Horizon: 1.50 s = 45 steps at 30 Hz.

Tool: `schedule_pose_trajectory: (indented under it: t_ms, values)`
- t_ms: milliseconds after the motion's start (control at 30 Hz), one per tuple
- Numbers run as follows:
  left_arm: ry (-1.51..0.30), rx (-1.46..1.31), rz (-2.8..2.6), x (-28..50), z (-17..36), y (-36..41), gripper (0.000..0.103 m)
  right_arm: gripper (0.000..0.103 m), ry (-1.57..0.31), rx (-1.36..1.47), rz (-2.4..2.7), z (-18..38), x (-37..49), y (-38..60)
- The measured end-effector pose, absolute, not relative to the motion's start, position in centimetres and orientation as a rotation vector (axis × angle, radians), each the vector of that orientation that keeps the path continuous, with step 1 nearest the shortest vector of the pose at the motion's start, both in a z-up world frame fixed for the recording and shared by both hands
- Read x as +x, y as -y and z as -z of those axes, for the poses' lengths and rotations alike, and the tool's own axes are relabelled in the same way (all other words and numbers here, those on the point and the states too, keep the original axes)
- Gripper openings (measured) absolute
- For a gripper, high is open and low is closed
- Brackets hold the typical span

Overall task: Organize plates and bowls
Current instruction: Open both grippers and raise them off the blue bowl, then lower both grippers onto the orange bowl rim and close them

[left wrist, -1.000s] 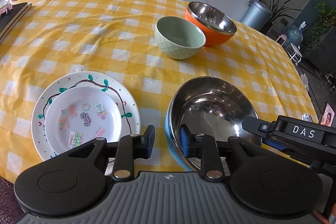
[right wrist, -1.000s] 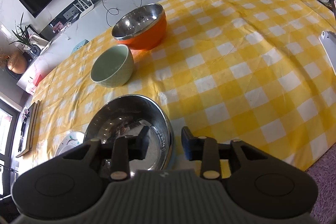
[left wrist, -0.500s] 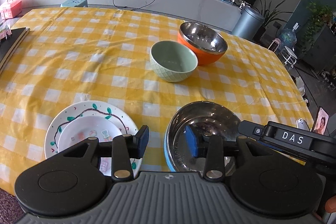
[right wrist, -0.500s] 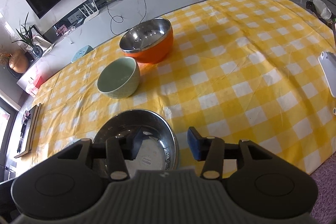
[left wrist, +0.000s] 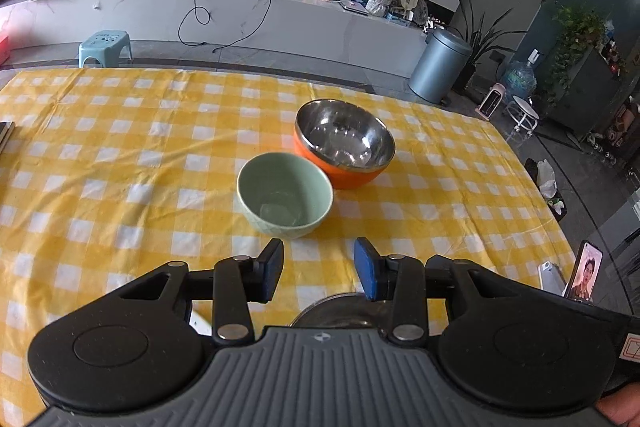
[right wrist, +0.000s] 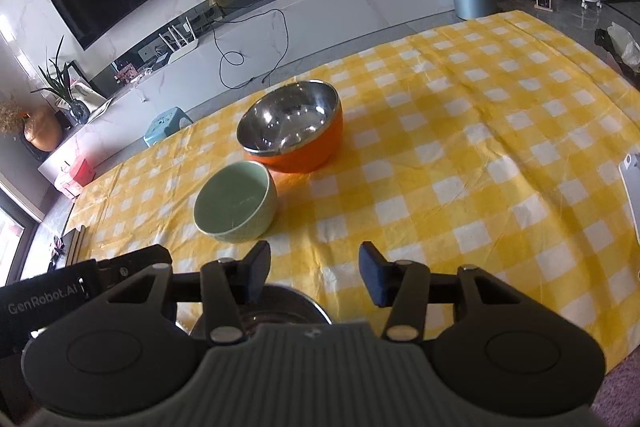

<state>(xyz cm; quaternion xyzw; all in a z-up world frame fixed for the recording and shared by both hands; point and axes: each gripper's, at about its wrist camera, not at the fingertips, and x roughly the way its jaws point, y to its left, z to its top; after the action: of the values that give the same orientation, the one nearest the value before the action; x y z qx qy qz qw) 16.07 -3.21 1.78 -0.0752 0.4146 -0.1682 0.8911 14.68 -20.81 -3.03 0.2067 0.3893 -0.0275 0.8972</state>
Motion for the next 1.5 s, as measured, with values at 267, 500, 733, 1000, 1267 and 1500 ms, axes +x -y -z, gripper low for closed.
schedule_pose_trajectory:
  t_ms: [267,500,733,1000,1267,1500]
  values:
    - [-0.876,-0.117,0.34,20.0,-1.9,4.7,0.044,0.049,-0.778,0.362,0.114,2.1,18.3,21.2]
    - [-0.878,-0.046,0.311,23.7,-1.7,6.4,0.045,0.049,-0.791,0.356,0.124,2.5,22.3,22.0]
    - [-0.864,-0.019,0.283,27.1,-1.1,8.0,0.045,0.042,-0.795,0.397,0.139,3.1,26.4,23.1]
    - [-0.907,-0.012,0.26,30.7,1.4,8.8,0.045,0.033,-0.825,0.41,0.135,4.7,29.7,23.2]
    - [-0.98,-0.066,0.257,33.2,3.7,8.8,0.035,0.026,-0.861,0.434,0.144,6.9,32.3,23.6]
    - [-0.995,-0.063,0.242,33.9,4.4,8.9,0.017,0.016,-0.883,0.43,0.158,8.1,33.4,23.3]
